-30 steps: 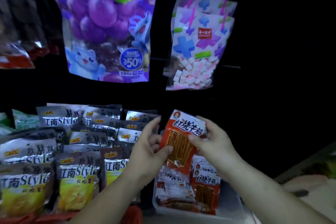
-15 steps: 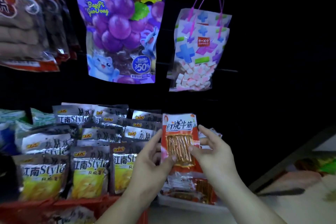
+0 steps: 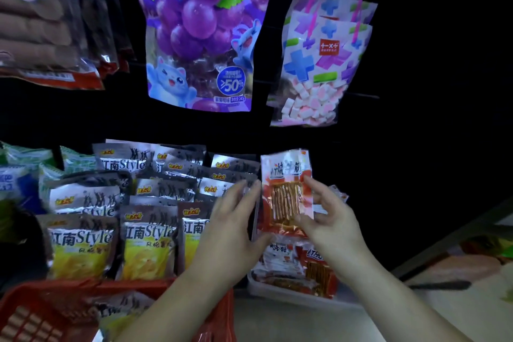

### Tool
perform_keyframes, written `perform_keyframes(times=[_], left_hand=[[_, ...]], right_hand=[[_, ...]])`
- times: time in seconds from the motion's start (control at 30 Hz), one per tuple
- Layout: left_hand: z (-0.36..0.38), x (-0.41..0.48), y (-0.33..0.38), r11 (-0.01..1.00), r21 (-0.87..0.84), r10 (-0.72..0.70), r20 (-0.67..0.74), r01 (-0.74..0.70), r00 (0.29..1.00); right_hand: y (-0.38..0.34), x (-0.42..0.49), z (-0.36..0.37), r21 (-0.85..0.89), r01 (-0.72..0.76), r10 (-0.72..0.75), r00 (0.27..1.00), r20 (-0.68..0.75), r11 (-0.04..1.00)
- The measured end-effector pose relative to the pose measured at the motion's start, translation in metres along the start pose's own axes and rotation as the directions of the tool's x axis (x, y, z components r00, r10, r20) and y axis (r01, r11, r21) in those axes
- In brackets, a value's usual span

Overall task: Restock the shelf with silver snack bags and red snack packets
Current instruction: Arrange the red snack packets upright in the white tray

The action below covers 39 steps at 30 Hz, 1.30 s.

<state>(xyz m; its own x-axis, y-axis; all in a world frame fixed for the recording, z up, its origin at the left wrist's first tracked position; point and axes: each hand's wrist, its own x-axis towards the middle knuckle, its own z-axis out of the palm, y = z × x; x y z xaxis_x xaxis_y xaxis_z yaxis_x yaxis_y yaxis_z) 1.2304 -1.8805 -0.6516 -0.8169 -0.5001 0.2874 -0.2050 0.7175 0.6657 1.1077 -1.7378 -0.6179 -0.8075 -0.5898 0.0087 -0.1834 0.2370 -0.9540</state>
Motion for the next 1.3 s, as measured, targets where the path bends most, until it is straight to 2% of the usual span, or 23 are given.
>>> perform_keyframes(times=[0.03, 0.07, 0.1, 0.17, 0.23, 0.27, 0.3, 0.4, 0.5, 0.6, 0.67, 0.73, 0.83, 0.93, 1.03, 1.13, 1.23, 1.27, 1.3], left_hand=[[0.003, 0.0, -0.001, 0.996, 0.069, 0.067, -0.045, -0.063, 0.997], [0.006, -0.001, 0.002, 0.994, 0.044, 0.105, -0.062, -0.102, 0.993], [0.008, -0.002, 0.007, 0.993, -0.054, 0.102, -0.062, -0.105, 0.993], [0.012, -0.004, 0.019, 0.931, -0.366, -0.017, -0.024, 0.007, 1.0], [0.014, -0.003, 0.024, 0.772, -0.622, -0.13, 0.043, 0.128, 0.991], [0.013, -0.002, 0.023, 0.707, -0.689, -0.164, 0.059, 0.159, 0.985], [0.011, -0.001, 0.022, 0.66, -0.73, -0.195, 0.062, 0.177, 0.979], [0.003, 0.0, 0.019, 0.556, -0.81, -0.24, 0.061, 0.188, 0.969], [-0.004, -0.002, 0.023, 0.473, -0.854, -0.234, 0.115, 0.216, 0.965], [-0.003, -0.004, 0.02, 0.577, -0.782, -0.248, 0.11, 0.238, 0.963], [0.001, -0.005, 0.018, 0.653, -0.718, -0.241, 0.105, 0.241, 0.965], [0.004, -0.006, 0.019, 0.63, -0.73, -0.261, 0.122, 0.265, 0.958], [0.003, -0.007, 0.02, 0.59, -0.765, -0.241, 0.138, 0.258, 0.961], [0.002, -0.007, 0.019, 0.579, -0.776, -0.19, 0.17, 0.251, 0.967], [0.006, -0.007, 0.018, 0.616, -0.741, -0.206, 0.173, 0.265, 0.963], [0.009, -0.007, 0.017, 0.633, -0.729, -0.22, 0.154, 0.261, 0.963], [0.007, -0.008, 0.018, 0.751, -0.649, -0.123, 0.037, 0.117, 0.992], [0.007, -0.009, 0.019, 0.805, -0.592, -0.054, -0.006, 0.04, 0.998], [0.007, -0.01, 0.02, 0.857, -0.514, 0.027, -0.031, -0.04, 0.999]], right_hand=[[0.001, 0.0, 0.0, -0.025, 0.012, -0.011, 1.0, 0.012, 1.0], [0.002, 0.001, 0.001, -0.033, 0.024, -0.024, 1.0, 0.02, 0.999], [0.001, 0.001, 0.002, -0.021, 0.036, -0.035, 0.999, 0.033, 0.999], [-0.001, -0.002, 0.004, 0.031, 0.044, -0.047, 0.993, 0.11, 0.999], [-0.003, -0.004, 0.005, 0.054, 0.022, -0.033, 0.974, 0.223, 0.998], [-0.005, -0.005, 0.004, 0.063, -0.002, -0.015, 0.965, 0.262, 0.998], [-0.006, -0.004, 0.003, 0.064, -0.012, -0.005, 0.966, 0.26, 0.998], [-0.008, -0.002, 0.003, -0.006, 0.047, -0.047, 0.998, 0.043, 0.999], [-0.006, -0.002, 0.001, 0.103, 0.025, -0.029, 0.999, 0.042, 0.994], [-0.009, -0.005, 0.001, 0.125, 0.032, -0.04, 0.997, 0.066, 0.992], [-0.009, -0.006, 0.001, 0.036, 0.076, -0.078, 0.996, 0.053, 0.996], [-0.008, -0.007, 0.001, 0.004, 0.07, -0.07, 0.99, 0.12, 0.998], [-0.009, -0.009, -0.003, 0.074, -0.01, -0.011, 0.963, 0.27, 0.997], [-0.006, -0.004, -0.007, 0.053, -0.002, -0.008, 0.981, 0.194, 0.999], [-0.003, -0.002, -0.009, 0.014, 0.029, -0.03, 0.992, 0.121, 0.999], [0.003, -0.001, -0.008, -0.12, 0.094, -0.082, 0.992, 0.097, 0.988], [0.004, 0.003, -0.01, -0.298, 0.213, -0.223, 0.975, 0.003, 0.93], [0.001, 0.003, -0.009, -0.283, 0.238, -0.254, 0.967, -0.021, 0.929], [-0.002, 0.002, -0.008, -0.183, 0.232, -0.24, 0.97, -0.024, 0.955]])
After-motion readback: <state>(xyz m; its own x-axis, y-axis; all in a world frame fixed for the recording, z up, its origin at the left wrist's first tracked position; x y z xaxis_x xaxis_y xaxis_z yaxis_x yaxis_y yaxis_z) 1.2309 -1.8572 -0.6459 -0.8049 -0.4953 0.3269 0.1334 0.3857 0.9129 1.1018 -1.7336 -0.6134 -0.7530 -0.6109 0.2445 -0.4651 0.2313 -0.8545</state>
